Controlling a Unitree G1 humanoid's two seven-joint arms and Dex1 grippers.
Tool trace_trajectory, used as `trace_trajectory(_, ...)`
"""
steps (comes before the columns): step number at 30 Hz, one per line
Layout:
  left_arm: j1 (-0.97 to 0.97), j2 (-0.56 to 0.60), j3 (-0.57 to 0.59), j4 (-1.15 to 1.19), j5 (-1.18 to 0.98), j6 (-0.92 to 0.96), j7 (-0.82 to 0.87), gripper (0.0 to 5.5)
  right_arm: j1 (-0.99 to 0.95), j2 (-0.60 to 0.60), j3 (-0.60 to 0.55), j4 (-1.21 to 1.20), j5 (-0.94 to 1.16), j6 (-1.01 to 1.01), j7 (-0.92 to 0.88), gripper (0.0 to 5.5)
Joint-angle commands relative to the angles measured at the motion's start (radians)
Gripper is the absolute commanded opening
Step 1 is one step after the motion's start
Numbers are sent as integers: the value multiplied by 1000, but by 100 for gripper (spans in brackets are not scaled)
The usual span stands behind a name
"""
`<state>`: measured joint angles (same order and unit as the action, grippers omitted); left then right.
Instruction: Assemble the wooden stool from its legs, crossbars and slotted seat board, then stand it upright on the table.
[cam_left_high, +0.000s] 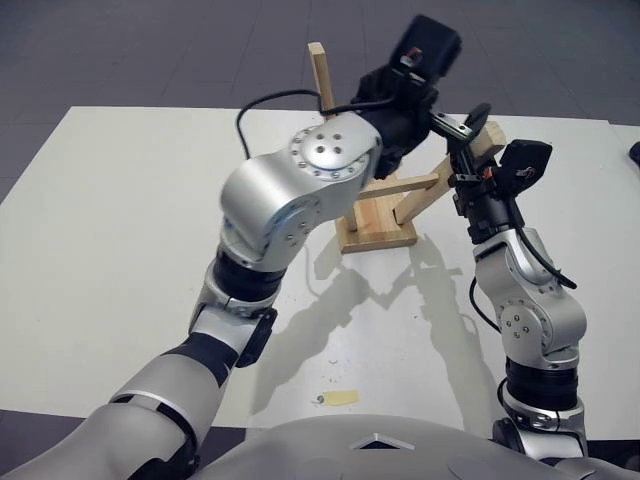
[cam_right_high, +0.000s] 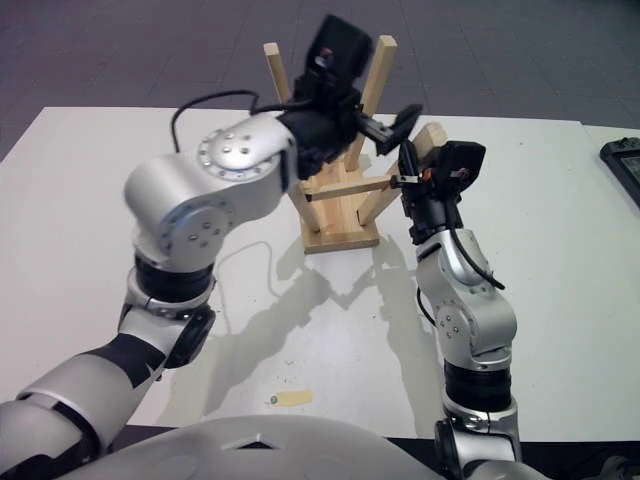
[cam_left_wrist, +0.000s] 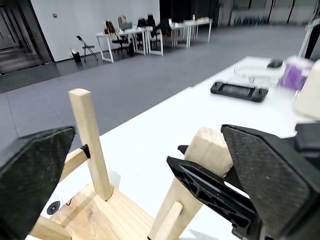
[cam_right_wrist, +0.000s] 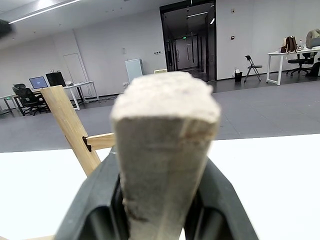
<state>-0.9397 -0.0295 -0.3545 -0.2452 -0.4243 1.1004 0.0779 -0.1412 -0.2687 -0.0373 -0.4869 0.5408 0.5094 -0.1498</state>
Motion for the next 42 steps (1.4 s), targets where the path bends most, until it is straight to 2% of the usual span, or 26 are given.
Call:
trace_trajectory(1,-66,37,-195,113,133,-26,-68,540,102,30,98,148,-11,268,-17,105)
trace_trajectory(10,59,124,-325,142,339,-95,-63,540,84,43,89,163,-26,255,-10,105)
trace_trajectory(15,125,142,-217,9,468,-184,46,540,97,31,95,185,-47,241,10,105)
trace_trajectory(18,144,179,-202,-49,576,-283,101,540,106,31,87,192,-56,239,21,105)
trace_trajectory(22,184,248,-299,-37,678,-269,44,540,100,33,68,196,-55,245,31,105)
trace_trajectory(29,225,278,-415,-10,783,-290,-70,540,100,39,71,199,-59,248,35,104)
trace_trajectory(31,228,278,-424,-1,806,-290,-93,516,103,41,70,196,-59,247,34,104)
trace_trajectory(42,220,235,-441,84,892,-286,-188,303,104,51,70,192,-62,248,35,104)
